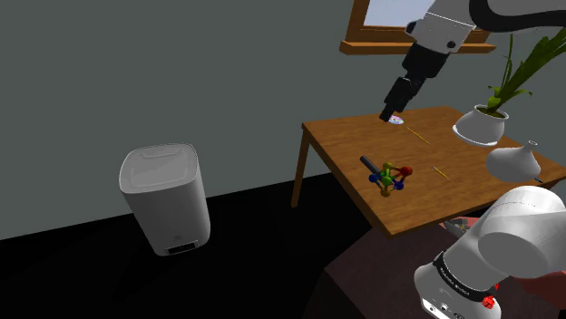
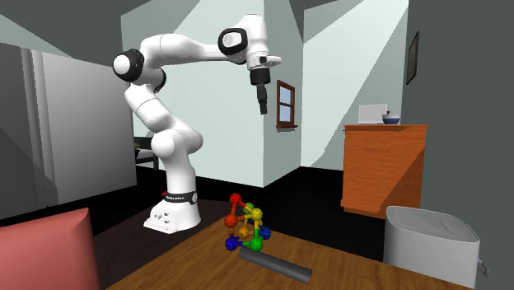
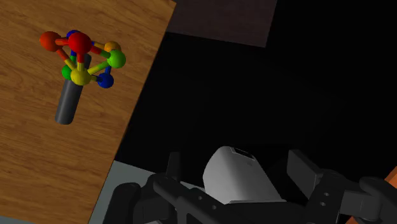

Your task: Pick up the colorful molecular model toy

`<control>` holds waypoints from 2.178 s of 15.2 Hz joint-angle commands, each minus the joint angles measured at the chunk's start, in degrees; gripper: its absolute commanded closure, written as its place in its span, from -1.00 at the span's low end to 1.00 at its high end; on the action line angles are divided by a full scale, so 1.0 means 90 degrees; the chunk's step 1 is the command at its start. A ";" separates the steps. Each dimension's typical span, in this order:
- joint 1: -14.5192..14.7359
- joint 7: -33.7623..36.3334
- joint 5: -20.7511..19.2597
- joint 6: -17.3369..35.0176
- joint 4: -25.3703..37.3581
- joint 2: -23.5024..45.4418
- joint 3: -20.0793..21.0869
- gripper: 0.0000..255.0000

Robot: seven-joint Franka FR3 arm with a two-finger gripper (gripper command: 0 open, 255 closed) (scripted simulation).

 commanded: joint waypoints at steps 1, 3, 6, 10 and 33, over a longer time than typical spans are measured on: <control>0.0000 0.0000 0.0000 0.0000 0.0000 0.0000 0.0000 -1.00; -0.0122 -0.0036 -0.0087 0.0255 -0.0245 0.0103 -0.0107 -1.00; -0.0312 -0.0088 -0.0221 0.0649 -0.0580 0.0297 -0.0270 -1.00; -0.0577 -0.0151 -0.0403 0.1194 -0.0964 0.0632 -0.0496 -1.00; -0.1764 -0.0460 -0.1062 0.4287 -0.1817 0.3591 -0.1687 -1.00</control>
